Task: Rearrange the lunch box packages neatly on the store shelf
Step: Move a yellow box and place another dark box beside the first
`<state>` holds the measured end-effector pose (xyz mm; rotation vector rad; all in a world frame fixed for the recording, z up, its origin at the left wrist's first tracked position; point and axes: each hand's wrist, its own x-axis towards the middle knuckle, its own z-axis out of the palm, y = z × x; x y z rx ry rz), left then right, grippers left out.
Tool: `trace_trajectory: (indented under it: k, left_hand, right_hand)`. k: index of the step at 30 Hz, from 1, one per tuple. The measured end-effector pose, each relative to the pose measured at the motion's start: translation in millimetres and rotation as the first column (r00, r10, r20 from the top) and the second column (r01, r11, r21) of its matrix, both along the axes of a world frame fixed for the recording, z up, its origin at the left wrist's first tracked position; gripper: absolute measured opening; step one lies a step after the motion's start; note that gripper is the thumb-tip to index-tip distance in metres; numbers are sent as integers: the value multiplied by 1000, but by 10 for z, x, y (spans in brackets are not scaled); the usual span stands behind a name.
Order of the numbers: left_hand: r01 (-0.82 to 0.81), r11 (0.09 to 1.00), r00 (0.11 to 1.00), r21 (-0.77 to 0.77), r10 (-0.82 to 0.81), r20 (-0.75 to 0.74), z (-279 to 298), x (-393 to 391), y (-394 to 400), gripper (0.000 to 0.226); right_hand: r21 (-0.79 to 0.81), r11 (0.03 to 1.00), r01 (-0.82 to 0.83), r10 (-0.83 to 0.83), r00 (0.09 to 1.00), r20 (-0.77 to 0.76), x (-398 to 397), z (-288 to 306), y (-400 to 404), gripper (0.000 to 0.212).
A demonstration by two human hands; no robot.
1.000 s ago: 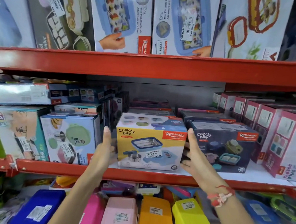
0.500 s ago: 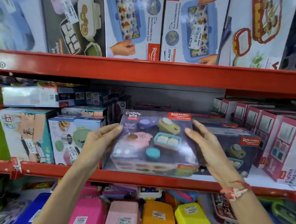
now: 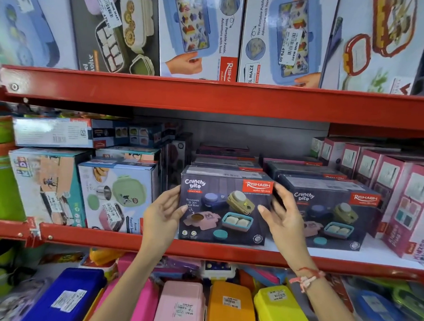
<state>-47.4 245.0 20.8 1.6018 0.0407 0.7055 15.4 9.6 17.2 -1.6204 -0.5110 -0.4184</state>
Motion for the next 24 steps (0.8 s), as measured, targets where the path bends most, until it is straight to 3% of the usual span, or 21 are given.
trace_trajectory:
  k: [12, 17, 24]
  left_hand:
    - [-87, 995, 995, 47, 85, 44, -154, -185, -160, 45]
    - [12, 1000, 1000, 4, -12, 26, -183, -225, -158, 50]
    - [27, 1000, 999, -5, -27, 34, -155, -350, -204, 48]
  right_hand:
    - [11, 998, 67, -66, 993, -101, -125, -203, 35, 61]
    - [61, 998, 7, 3, 987, -159, -223, -166, 39, 56]
    - [69, 998, -3, 13, 990, -143, -362, -250, -45, 52]
